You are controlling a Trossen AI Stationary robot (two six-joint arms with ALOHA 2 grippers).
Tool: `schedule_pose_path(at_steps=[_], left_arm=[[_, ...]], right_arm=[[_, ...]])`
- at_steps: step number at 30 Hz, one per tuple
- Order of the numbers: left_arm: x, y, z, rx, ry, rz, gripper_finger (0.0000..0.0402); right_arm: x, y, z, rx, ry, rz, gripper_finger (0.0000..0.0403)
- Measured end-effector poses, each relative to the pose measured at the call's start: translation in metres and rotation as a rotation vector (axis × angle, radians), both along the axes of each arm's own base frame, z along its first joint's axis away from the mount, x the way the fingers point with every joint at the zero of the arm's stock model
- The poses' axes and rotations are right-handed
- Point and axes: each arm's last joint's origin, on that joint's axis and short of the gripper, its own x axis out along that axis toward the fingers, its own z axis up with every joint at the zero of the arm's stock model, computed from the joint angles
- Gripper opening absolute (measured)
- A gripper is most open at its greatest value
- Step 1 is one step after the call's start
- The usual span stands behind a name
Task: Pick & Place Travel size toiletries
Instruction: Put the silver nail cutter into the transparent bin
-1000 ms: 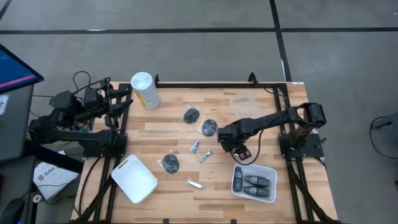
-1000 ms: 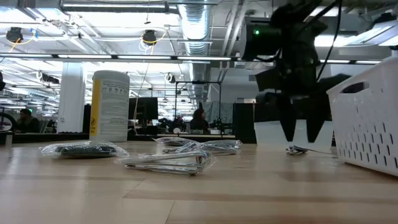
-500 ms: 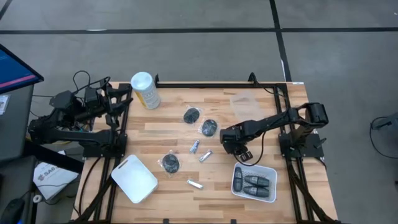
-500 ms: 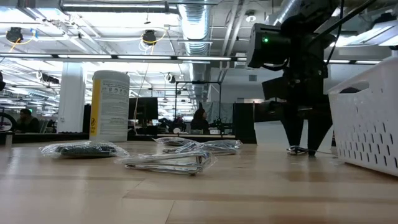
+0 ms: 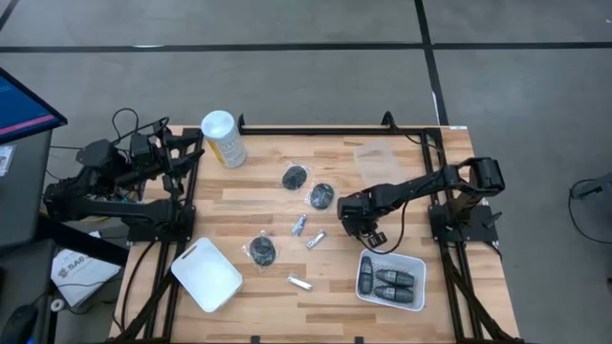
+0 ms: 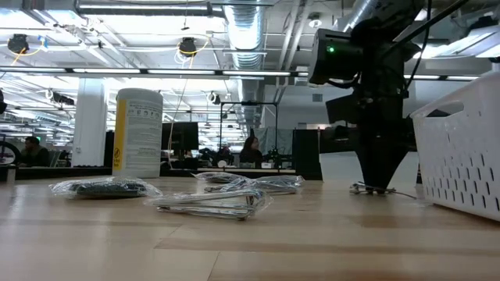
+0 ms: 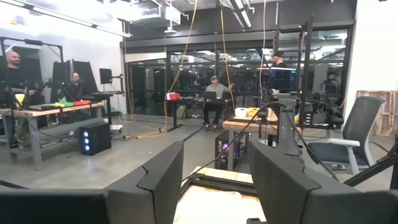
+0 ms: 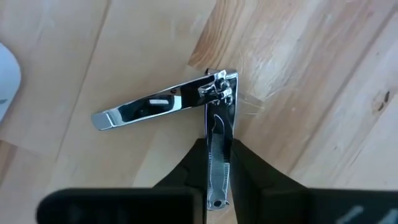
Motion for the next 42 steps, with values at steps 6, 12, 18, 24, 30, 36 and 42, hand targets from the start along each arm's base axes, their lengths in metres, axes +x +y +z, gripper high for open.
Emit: schedule_pose_path(at_steps=[6,12,18,24,30,36,42], left_arm=[[0.0,0.0,0.0,0.004,0.001,0.002,0.0177],[0.0,0.0,0.0,0.003,0.0,0.008,0.0177],[0.0,0.001,0.0,0.002,-0.002,0.021,0.0177],[0.0,0.001,0.001,0.0,-0.004,0.028,0.0177],[-0.001,0.001,0.001,-0.001,-0.007,0.027,0.0177],[-0.001,0.001,0.001,-0.003,-0.008,0.034,0.0177],[-0.001,0.001,0.001,-0.003,-0.008,0.034,0.0177]], right_arm=[[0.001,-0.004,0.024,0.014,-0.087,-0.081,0.0029],[0.002,-0.012,0.071,0.057,-0.268,-0.186,0.0029],[-0.007,-0.038,0.128,0.071,-0.488,-0.356,0.0029],[-0.029,-0.085,0.159,0.006,-0.614,-0.687,0.0029],[-0.054,-0.127,0.156,-0.007,-0.566,-1.014,0.0029],[-0.075,-0.158,0.134,-0.033,-0.383,-1.266,0.0029],[-0.069,-0.178,0.101,-0.037,-0.227,-1.349,0.0029]])
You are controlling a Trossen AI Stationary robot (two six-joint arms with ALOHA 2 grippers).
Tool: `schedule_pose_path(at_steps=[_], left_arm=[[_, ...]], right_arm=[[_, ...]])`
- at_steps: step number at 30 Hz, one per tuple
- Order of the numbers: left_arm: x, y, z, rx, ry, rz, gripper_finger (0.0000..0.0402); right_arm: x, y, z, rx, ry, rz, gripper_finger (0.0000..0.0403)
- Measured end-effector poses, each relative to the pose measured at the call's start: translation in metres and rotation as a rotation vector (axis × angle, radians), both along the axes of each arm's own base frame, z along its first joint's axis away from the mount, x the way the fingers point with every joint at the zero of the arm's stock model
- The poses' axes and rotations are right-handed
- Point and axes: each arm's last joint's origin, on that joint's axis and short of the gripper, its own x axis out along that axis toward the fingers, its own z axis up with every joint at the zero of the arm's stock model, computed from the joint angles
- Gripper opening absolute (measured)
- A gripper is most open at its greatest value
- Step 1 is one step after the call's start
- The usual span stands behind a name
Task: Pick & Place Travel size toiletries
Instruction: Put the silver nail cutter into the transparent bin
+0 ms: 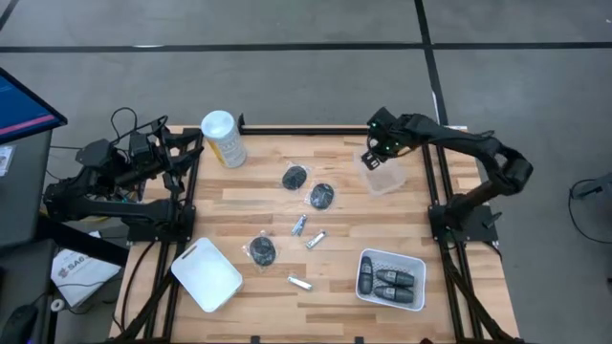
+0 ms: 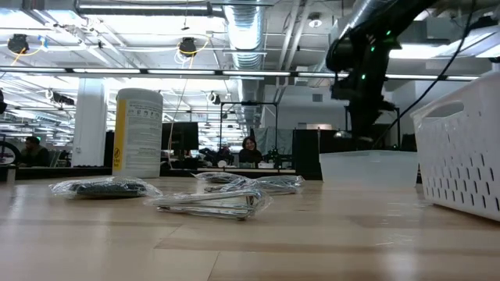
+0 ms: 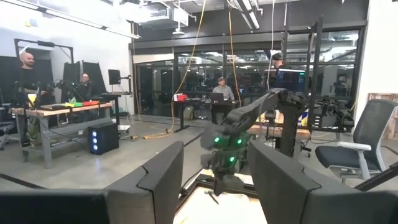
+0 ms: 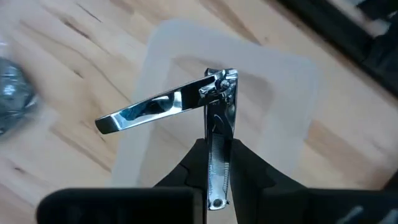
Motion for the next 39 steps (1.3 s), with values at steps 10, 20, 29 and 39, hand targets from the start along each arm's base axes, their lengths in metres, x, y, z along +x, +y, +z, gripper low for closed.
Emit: schedule_pose_path(at_steps=[10,20,29,39], left_arm=[[0.0,0.0,0.0,-0.008,-0.004,-0.003,0.0177],[0.0,0.0,0.0,-0.023,-0.01,-0.008,0.0177],[0.0,0.0,0.0,-0.023,-0.01,-0.008,0.0177],[0.0,0.0,0.0,-0.022,-0.01,-0.011,0.0177]], right_arm=[[0.014,-0.01,-0.048,0.125,0.146,-0.023,0.0039],[0.014,-0.01,-0.057,0.165,0.199,-0.049,0.0086],[0.009,-0.001,-0.013,0.094,0.087,-0.012,0.0192],[0.055,0.081,0.077,-0.126,-0.229,0.534,0.0199]])
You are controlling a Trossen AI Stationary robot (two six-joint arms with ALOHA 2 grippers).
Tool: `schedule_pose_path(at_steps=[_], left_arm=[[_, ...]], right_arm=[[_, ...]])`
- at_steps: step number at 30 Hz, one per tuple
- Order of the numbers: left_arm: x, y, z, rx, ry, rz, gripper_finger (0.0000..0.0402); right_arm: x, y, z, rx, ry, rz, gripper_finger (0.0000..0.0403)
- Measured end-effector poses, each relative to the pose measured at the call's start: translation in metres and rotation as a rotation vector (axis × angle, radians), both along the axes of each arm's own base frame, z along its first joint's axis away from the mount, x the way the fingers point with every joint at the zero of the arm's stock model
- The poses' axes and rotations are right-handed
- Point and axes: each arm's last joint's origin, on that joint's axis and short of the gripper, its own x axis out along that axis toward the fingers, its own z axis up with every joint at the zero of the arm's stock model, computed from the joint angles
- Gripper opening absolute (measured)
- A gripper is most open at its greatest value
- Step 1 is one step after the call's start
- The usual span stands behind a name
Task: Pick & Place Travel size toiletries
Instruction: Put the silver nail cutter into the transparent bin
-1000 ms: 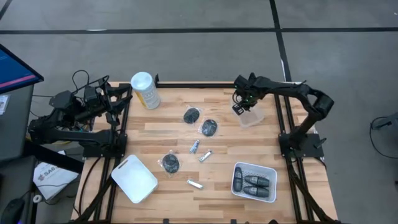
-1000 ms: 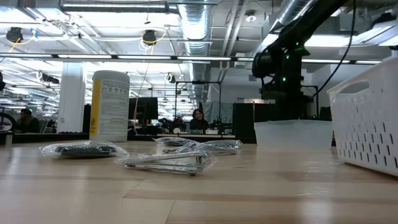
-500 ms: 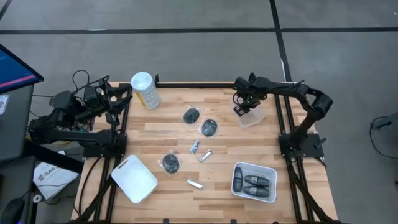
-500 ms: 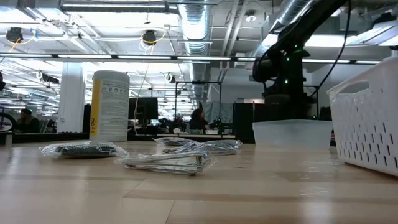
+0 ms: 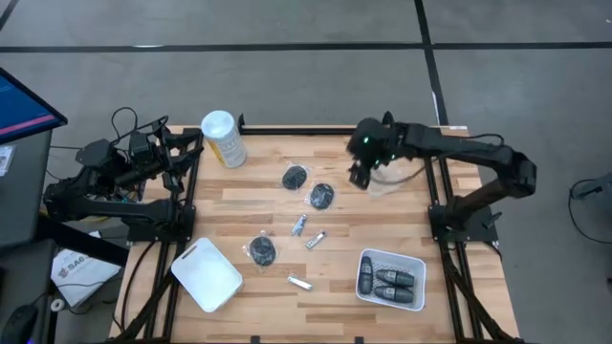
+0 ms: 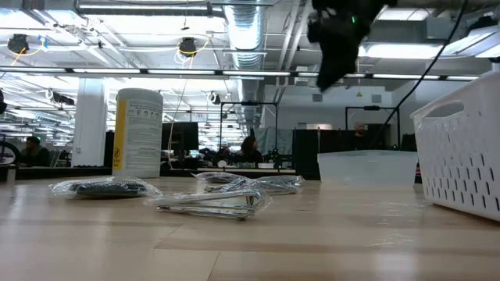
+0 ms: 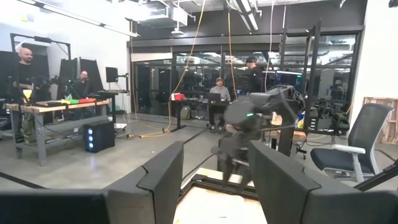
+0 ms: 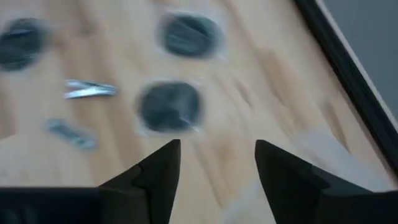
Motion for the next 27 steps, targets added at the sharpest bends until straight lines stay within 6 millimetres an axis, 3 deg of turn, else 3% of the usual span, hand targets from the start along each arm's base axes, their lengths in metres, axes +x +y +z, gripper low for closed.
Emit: schedule_pose_path(at_steps=[5,15,21,27], left_arm=[[0.0,0.0,0.0,0.0,0.0,0.0,0.0177],[0.0,0.0,0.0,-0.001,0.001,0.004,0.0177],[0.0,0.0,0.0,-0.001,0.001,0.003,0.0177],[0.0,0.0,0.0,0.0,0.001,0.003,0.0177]], right_arm=[[0.04,0.048,-0.002,-0.064,-0.018,0.274,0.0188],[0.109,0.124,-0.04,-0.165,0.08,0.691,0.0224],[0.137,0.149,-0.068,-0.19,0.17,0.829,0.0244],[0.156,0.158,-0.102,-0.186,0.27,0.887,0.024]])
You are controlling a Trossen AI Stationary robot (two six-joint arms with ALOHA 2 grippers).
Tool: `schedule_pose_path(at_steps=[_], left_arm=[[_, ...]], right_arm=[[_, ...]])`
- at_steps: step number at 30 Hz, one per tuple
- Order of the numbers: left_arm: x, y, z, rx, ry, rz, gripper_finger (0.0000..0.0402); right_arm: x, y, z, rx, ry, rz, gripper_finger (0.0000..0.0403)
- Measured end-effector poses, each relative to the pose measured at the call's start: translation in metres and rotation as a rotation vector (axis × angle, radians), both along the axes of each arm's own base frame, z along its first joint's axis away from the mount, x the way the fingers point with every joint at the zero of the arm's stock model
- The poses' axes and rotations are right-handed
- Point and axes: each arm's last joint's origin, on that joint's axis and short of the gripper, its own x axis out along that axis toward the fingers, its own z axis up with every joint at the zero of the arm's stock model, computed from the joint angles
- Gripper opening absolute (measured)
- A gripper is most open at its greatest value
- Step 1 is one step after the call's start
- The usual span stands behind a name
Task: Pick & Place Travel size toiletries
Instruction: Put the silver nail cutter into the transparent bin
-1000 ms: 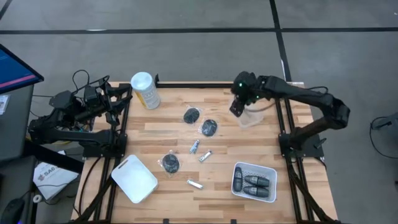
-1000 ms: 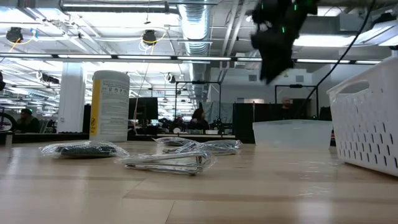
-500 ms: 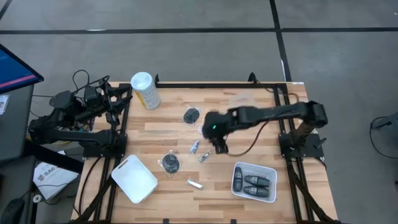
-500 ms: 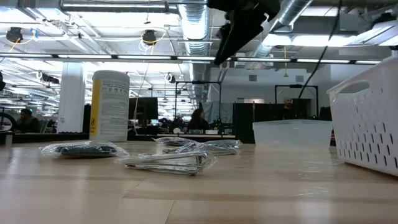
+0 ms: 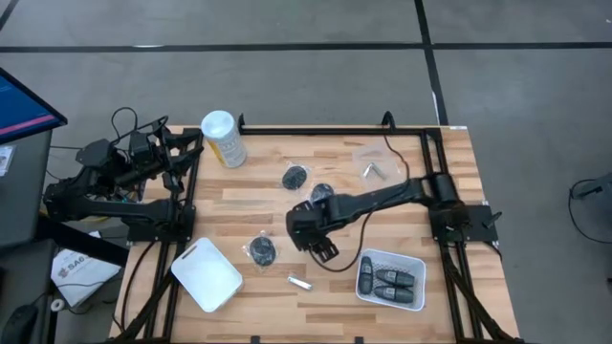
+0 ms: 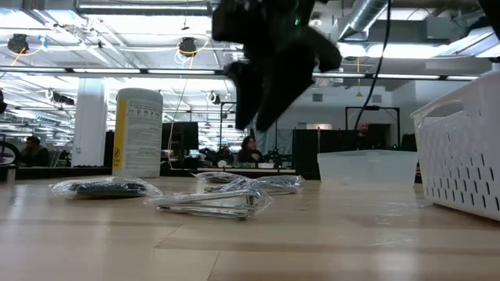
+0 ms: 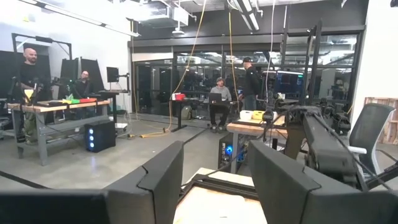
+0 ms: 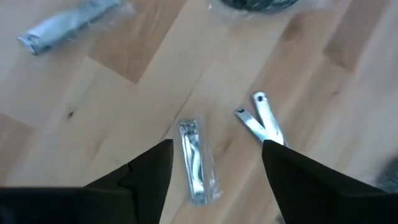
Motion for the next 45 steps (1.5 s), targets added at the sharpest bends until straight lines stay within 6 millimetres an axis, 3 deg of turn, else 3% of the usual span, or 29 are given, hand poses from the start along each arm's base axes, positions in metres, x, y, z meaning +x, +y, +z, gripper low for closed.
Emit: schedule_pose_path(at_steps=[13,19,27,33,45], left_arm=[[0.0,0.0,0.0,0.001,0.001,-0.001,0.0177],[0.0,0.0,0.0,0.003,0.001,-0.003,0.0177],[0.0,0.0,0.0,0.002,0.001,-0.003,0.0177],[0.0,0.0,0.0,0.002,0.001,0.001,0.0177],[0.0,0.0,0.0,0.002,0.001,0.001,0.0177]], right_arm=[[0.009,0.001,-0.064,-0.032,0.184,-0.009,0.024],[0.012,-0.001,-0.065,-0.041,0.146,-0.072,0.023],[0.014,-0.003,-0.065,0.047,0.14,-0.037,0.0113],[0.016,-0.005,-0.065,0.062,0.132,-0.043,0.0057],[0.012,-0.006,-0.057,0.074,0.14,-0.079,0.004]])
